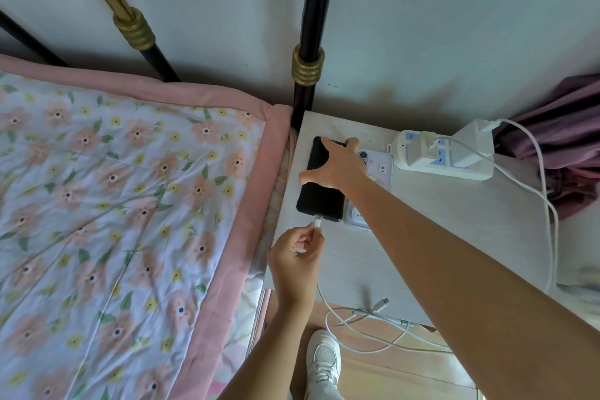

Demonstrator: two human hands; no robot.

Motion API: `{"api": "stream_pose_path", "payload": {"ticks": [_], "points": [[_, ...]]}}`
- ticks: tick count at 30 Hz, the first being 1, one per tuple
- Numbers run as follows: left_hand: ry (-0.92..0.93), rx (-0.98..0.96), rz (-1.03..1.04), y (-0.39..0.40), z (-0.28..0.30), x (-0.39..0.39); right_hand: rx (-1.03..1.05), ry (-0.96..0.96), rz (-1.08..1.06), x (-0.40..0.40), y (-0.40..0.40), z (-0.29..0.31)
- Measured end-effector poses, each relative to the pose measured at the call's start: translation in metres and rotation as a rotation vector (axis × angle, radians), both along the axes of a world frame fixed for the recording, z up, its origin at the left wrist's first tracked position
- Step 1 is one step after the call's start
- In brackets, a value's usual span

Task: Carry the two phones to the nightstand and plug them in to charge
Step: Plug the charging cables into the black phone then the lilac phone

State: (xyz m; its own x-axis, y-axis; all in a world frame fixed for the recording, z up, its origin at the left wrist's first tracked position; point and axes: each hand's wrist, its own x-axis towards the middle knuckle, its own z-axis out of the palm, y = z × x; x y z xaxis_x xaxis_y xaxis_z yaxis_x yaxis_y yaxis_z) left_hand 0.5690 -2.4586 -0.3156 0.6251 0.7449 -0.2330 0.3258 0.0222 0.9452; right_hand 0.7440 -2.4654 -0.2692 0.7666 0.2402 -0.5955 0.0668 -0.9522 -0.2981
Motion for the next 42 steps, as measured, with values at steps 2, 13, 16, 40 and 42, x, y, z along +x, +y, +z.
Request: {"api": "stream_pose_path", "payload": {"ticks": [2,13,16,40,42], "points": [[0.0,0.015,-0.008,0.001,0.001,0.001,0.001,0.005,0.0,0.0,0.0,0.0],[-0.011,0.053,-0.006,-0.001,0.003,0.001,-0.022,0.012,0.023,-0.001,0.001,0.002],[-0.011,0.062,0.003,-0.002,0.006,0.003,-0.021,0.028,0.02,0.0,0.002,0.002],[0.022,0.205,-0.038,-0.008,0.008,0.009,-0.077,-0.063,0.084,-0.004,0.001,-0.001],[0.045,0.218,-0.056,-0.005,0.004,0.008,-0.079,-0.074,0.094,-0.007,0.0,-0.002]]}}
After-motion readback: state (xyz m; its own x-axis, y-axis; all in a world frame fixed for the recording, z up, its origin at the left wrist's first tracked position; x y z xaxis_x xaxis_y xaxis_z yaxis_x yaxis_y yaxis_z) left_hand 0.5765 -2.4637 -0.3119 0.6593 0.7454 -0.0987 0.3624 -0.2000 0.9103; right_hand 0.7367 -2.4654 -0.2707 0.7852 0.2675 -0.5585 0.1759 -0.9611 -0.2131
